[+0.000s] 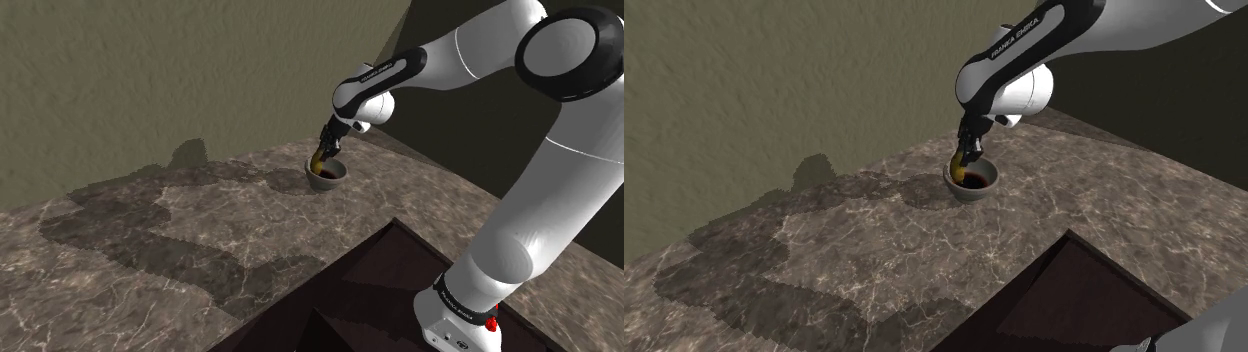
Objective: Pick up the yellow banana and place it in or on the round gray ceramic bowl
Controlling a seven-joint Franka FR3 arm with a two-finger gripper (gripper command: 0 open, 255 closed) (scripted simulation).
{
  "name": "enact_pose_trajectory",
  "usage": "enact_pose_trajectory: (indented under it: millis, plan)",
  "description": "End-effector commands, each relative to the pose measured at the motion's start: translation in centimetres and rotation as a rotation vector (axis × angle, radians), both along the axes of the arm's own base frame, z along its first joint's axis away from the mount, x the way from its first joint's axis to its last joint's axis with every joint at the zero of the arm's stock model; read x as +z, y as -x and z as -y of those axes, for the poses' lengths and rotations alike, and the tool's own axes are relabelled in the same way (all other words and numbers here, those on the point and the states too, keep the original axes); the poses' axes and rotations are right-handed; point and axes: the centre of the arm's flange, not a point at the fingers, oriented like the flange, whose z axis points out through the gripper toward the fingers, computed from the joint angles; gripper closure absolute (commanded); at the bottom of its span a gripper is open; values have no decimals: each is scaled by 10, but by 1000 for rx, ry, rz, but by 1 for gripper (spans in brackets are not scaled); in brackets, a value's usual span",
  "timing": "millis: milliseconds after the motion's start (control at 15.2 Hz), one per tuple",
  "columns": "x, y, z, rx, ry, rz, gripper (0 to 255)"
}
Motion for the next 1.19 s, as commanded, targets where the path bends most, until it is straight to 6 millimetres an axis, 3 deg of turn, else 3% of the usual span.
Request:
enact_pose_trajectory:
  millis: [0, 132, 198, 528, 792, 1122]
  plan:
    - [-10, 4, 0, 1, -6, -23, 255]
    - [-10, 4, 0, 1, -6, -23, 255]
    - [-11, 5, 0, 1, -6, -23, 0]
    - [-10, 4, 0, 1, -6, -23, 0]
    - [39, 14, 6, 1, -6, -24, 0]
    - [39, 14, 6, 1, -6, -24, 0]
